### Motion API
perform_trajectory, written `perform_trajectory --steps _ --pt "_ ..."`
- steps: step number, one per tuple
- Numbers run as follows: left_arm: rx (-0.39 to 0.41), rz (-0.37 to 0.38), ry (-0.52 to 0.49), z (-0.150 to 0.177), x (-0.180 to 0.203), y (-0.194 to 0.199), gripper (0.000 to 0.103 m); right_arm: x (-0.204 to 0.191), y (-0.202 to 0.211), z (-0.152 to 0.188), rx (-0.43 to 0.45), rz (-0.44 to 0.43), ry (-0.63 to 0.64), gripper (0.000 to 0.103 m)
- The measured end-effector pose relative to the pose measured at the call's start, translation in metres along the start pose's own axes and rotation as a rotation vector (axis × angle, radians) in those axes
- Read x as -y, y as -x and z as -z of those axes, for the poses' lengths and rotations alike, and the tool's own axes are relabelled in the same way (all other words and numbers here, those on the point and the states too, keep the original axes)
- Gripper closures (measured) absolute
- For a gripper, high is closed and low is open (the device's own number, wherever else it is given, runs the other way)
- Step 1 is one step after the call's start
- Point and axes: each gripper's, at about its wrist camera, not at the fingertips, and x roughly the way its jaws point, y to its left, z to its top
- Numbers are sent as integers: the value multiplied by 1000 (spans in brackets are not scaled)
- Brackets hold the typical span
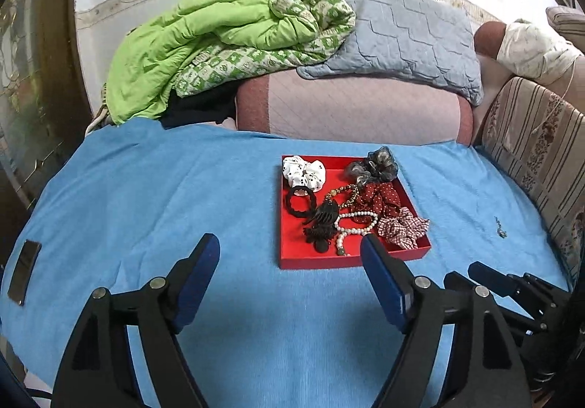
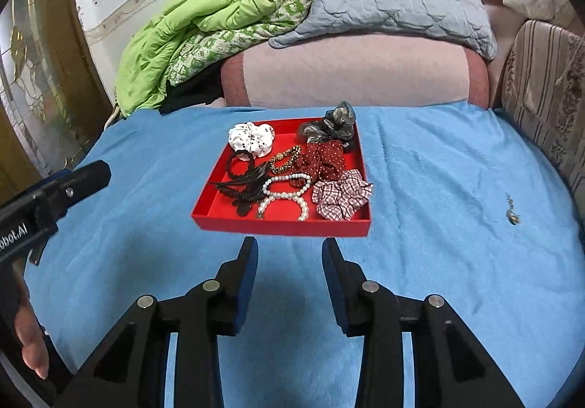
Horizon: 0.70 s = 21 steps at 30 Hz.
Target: Organize jewelry
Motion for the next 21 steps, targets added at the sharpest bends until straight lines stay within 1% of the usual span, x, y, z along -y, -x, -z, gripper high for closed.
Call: perform_trajectory --steps 3,6,8,10,12,15,16,19,21 --pt "26 -28 13 6 -4 17 22 -3 14 11 9 9 -1 61" --pt "76 -67 26 12 -7 34 12 -2 24 19 14 19 -12 60" --pt "132 -116 24 17 -9 49 10 -1 30 23 15 28 -20 60" --pt "166 -164 11 21 -10 60 8 -2 36 28 14 34 -27 59" --pt "193 -196 -3 23 -10 70 7 -1 42 32 15 35 -35 59" --pt "267 -282 -9 28 -12 91 2 -4 51 38 19 41 -36 57" --pt "305 -309 -2 30 -14 101 1 -5 53 40 20 45 -33 57" --pt "385 -311 16 37 -18 120 0 -9 61 46 26 62 -26 56" --pt "403 -288 27 43 -21 131 0 -11 67 49 33 72 -25 55"
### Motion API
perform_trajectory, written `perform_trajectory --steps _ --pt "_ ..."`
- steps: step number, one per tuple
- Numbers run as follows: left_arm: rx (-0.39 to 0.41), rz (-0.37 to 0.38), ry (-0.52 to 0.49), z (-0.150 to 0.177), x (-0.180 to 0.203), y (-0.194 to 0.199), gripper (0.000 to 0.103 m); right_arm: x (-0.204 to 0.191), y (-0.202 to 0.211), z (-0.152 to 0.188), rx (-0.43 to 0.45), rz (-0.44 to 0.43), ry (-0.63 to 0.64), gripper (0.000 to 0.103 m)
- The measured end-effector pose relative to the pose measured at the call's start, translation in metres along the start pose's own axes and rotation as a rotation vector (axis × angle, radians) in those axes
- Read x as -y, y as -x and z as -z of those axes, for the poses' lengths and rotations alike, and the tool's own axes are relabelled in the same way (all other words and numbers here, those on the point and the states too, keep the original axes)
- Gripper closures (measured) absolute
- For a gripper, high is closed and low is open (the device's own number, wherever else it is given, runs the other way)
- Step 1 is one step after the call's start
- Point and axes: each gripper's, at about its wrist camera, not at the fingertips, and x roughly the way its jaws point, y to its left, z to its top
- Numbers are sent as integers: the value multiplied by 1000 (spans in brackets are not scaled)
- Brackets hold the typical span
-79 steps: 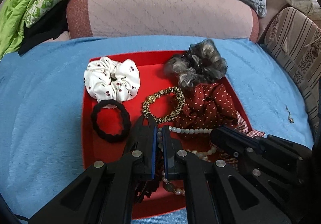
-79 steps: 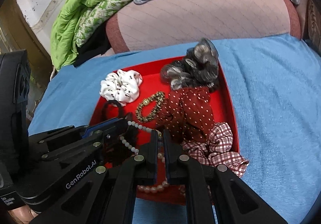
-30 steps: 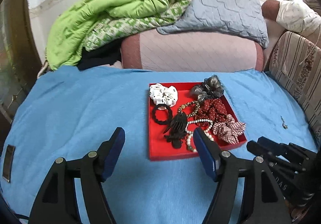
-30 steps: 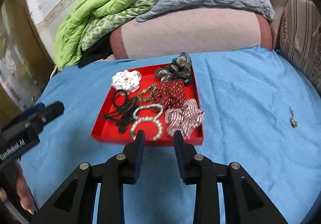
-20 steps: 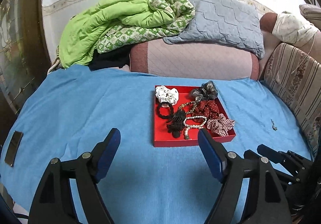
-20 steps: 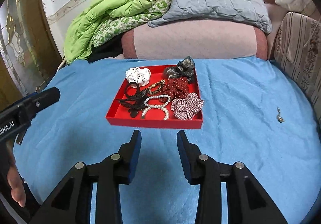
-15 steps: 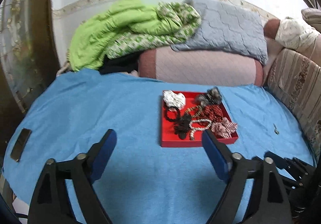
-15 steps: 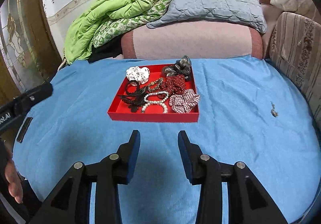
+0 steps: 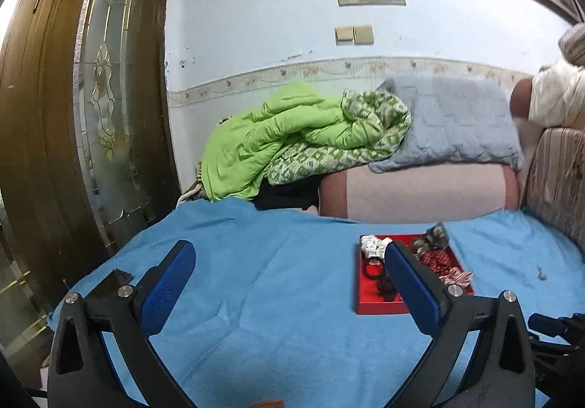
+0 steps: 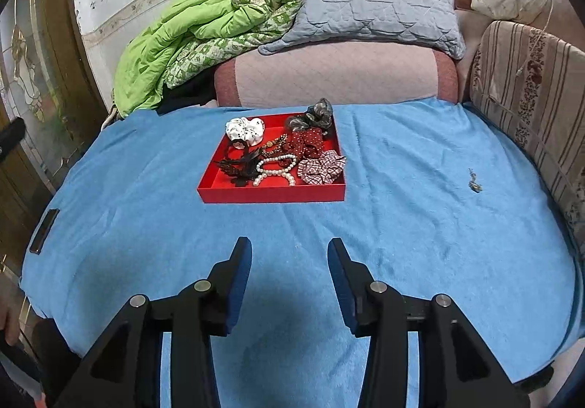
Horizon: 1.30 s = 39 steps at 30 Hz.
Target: Organize jewelry
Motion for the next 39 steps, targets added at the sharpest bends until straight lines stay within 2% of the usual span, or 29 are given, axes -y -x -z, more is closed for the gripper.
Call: perform_trajectory --steps 3,10,13,18,22,32,39 --pt "-14 20 -4 5 -3 10 0 1 8 5 9 10 -7 50" --pt "-87 72 -27 22 0 18 0 5 25 15 8 57 7 48" --pt "-95 82 -21 23 1 16 0 16 30 13 19 75 -31 40" --pt "-124 119 11 30 1 13 0 19 25 20 -7 81 -45 39" --pt "-227 159 -13 38 11 1 0 18 13 28 -43 80 -48 39" --pt "-267 150 -76 58 25 -8 0 19 -3 35 -87 108 -36 39" --pt "-350 162 -86 72 28 -25 0 19 -14 41 -110 118 -24 38"
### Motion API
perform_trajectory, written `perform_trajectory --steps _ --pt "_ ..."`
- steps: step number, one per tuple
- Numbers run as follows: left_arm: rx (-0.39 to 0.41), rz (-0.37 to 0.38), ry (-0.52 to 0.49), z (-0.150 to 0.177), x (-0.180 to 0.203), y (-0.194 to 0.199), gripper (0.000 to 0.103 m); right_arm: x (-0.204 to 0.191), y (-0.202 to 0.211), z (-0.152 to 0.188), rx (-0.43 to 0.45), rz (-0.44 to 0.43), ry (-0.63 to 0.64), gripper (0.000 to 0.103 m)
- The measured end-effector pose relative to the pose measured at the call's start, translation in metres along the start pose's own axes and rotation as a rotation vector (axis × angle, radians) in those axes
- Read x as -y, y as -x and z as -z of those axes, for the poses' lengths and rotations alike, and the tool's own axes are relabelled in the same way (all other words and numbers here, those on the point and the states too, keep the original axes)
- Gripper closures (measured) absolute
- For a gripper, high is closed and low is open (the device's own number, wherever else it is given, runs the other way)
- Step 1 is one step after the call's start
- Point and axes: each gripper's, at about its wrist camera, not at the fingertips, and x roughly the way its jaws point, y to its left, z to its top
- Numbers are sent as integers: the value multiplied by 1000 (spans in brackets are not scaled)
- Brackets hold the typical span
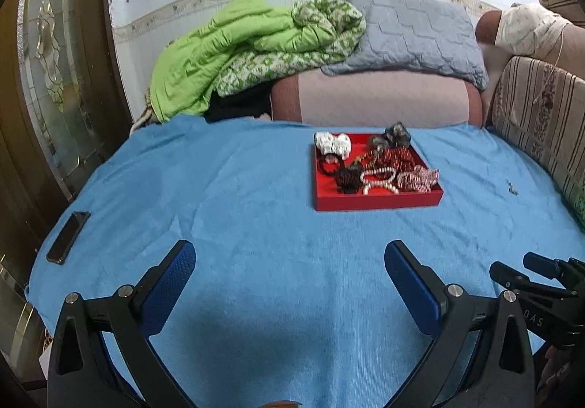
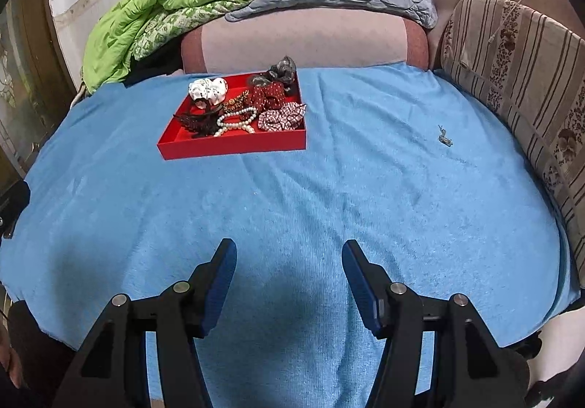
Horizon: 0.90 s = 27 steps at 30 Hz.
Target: Organize jewelry
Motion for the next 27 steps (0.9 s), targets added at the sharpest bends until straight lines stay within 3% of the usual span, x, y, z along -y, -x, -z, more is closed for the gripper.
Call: perform_trajectory --steps 9,16,27 --pt "-121 39 7 10 5 -29 0 2 -7 0 -26 60 26 38" --pt "-213 33 23 24 5 -46 0 -2 -1 3 22 96 59 33" --pt "-306 54 16 33 10 -71 0 -7 -33 6 -51 88 81 33"
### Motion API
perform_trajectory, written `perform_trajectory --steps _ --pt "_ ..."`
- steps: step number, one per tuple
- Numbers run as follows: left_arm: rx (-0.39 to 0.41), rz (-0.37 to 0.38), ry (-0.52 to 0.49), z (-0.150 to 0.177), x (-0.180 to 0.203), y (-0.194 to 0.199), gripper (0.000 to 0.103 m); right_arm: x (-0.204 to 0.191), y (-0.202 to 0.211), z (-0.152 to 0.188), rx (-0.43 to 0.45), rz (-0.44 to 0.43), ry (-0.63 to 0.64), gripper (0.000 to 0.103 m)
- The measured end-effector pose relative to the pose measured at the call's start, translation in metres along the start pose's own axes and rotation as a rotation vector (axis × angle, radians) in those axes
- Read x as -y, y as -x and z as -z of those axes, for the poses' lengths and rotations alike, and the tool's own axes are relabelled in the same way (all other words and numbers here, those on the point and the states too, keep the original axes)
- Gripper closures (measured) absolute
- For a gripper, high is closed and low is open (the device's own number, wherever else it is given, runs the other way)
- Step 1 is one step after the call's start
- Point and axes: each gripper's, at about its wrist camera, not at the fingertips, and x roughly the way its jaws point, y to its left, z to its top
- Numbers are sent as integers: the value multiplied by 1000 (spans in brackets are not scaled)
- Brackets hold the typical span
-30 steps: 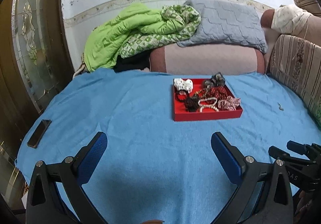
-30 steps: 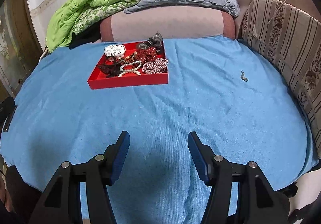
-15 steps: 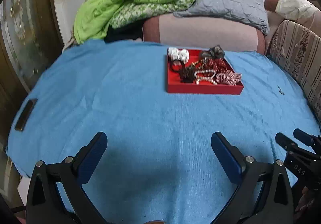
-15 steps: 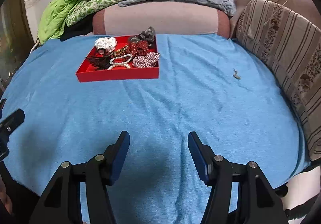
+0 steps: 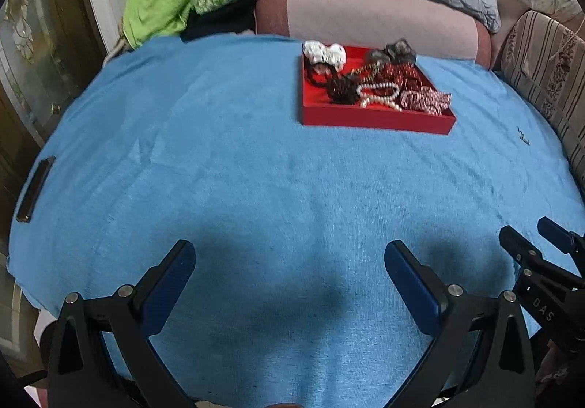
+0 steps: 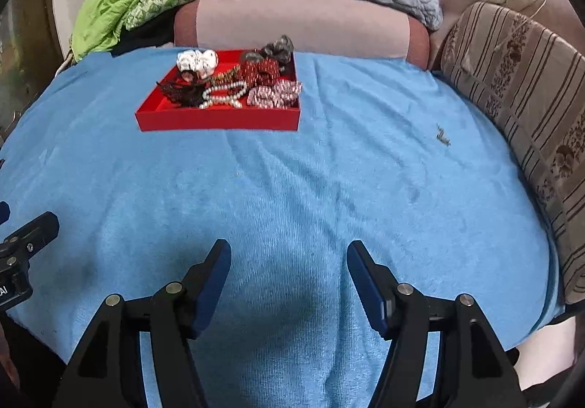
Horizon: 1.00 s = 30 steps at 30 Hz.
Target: Organize jewelry
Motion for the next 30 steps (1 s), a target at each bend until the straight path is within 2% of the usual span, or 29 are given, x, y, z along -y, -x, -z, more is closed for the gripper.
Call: perform_trajectory --steps 14,30 --pt "-14 40 12 0 0 -5 0 -7 -6 -1 -4 -3 22 33" --pt "-5 34 18 -1 -5 -2 0 -20 -7 -9 -3 -28 47 33"
